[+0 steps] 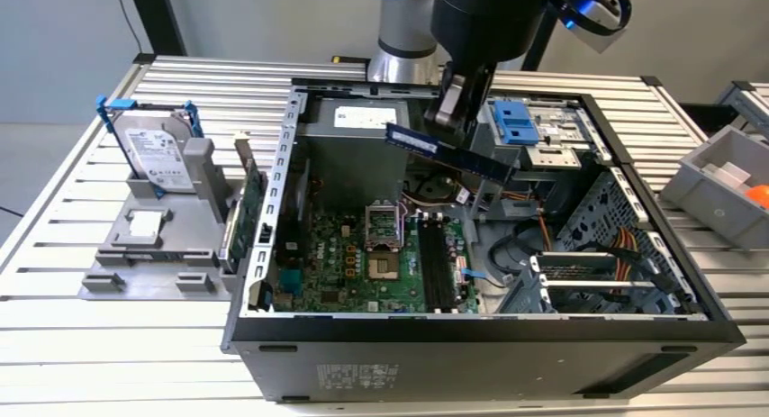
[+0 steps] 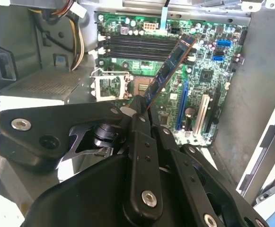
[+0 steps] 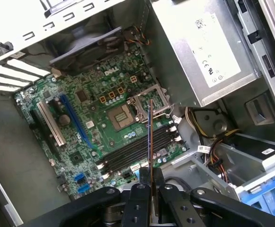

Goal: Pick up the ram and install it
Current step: 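Pick up the ram and move it above insertion slot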

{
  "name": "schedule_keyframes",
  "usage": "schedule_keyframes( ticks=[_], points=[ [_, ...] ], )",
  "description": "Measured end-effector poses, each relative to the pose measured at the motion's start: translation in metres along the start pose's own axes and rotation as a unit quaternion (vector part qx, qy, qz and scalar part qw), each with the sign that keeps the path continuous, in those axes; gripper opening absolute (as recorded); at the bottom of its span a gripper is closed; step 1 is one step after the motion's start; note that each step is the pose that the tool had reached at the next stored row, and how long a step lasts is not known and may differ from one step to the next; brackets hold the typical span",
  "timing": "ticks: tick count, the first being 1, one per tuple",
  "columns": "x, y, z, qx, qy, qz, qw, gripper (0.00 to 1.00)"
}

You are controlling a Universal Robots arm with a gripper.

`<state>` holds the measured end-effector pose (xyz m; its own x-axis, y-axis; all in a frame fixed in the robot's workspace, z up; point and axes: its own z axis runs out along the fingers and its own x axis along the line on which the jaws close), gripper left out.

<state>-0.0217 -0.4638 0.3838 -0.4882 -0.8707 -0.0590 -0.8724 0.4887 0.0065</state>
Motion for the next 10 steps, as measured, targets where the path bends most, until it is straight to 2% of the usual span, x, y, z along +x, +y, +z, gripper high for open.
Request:
schedule_keyframes(
  ticks=[6,10],
  points=[
    [0.0,0.0,0.0,0.001,-0.0001,0.017,0.99985,0.0],
    [0.0,0.0,0.0,0.0021,-0.0003,0.035,0.9994,0.0]
  ],
)
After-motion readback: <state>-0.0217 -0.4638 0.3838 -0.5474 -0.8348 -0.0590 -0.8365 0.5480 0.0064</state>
